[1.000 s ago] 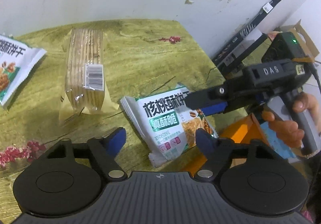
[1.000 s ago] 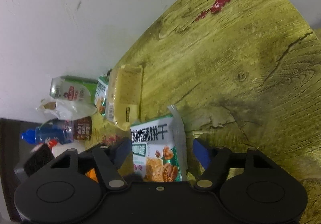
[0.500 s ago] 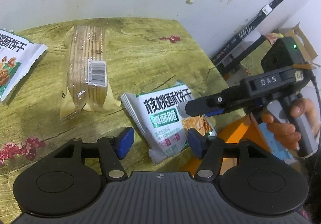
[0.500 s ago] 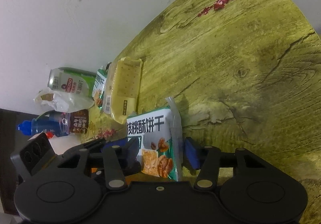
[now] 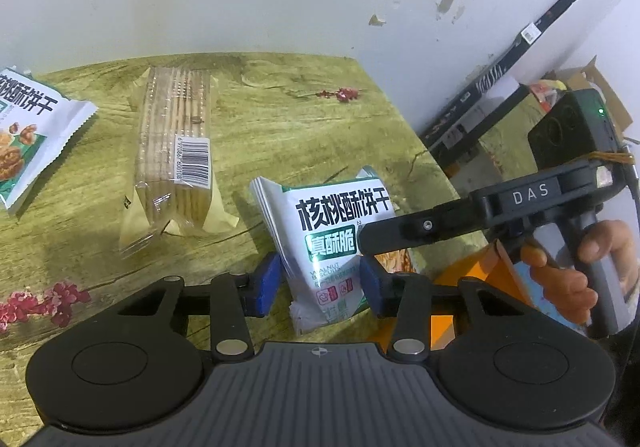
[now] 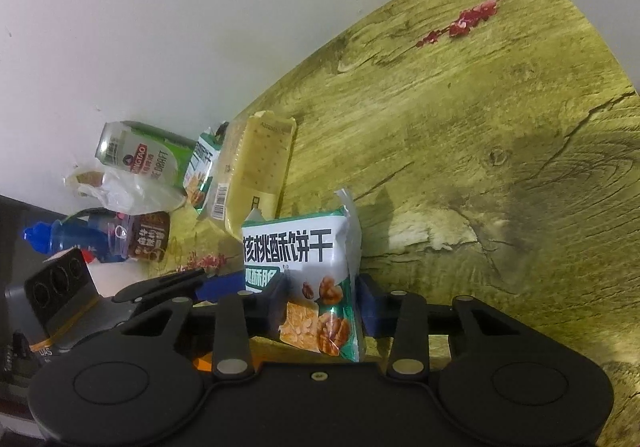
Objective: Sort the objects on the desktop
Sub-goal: 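Close the left gripper on the walnut biscuit packet, then carry the packet with the left gripper and lower it into the orange tray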
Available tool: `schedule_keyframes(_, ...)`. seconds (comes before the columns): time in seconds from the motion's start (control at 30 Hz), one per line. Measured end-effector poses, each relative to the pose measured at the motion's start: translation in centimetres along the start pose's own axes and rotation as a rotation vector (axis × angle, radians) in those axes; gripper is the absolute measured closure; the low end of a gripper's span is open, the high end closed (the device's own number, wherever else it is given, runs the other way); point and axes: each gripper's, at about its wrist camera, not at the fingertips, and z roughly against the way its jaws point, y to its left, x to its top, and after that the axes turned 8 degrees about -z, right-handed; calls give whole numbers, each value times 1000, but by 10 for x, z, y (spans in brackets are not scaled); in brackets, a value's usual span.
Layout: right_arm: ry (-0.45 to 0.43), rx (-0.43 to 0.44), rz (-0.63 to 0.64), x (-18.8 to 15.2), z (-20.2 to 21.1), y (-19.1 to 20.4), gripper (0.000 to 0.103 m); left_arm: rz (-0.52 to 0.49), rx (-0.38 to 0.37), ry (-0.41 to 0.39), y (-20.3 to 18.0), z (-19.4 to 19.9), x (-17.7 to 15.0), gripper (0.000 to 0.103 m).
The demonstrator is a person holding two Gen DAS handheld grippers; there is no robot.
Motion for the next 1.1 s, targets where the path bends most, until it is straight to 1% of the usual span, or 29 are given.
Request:
schedule_keyframes(0.33,-46,4,33,-7,12,17,67,2,6,-52,-6,20,3,60)
schedule_keyframes(0.6,-94,6,90,-23,31,40,67,-17,14,-106,-22,51,-1,60)
schedule_keyframes(0.87,-134,27,148,-57,56,68,67,-28,20,-165,-43,93,-16,60)
schedule_keyframes(1.0,-146,44,170,-80,66,80,67,-30,27,-199,-54,118,-33,60)
schedule_keyframes(1.1,-145,51,190,-99,70,89,67,-26,34,-209,-60,133,-48,60)
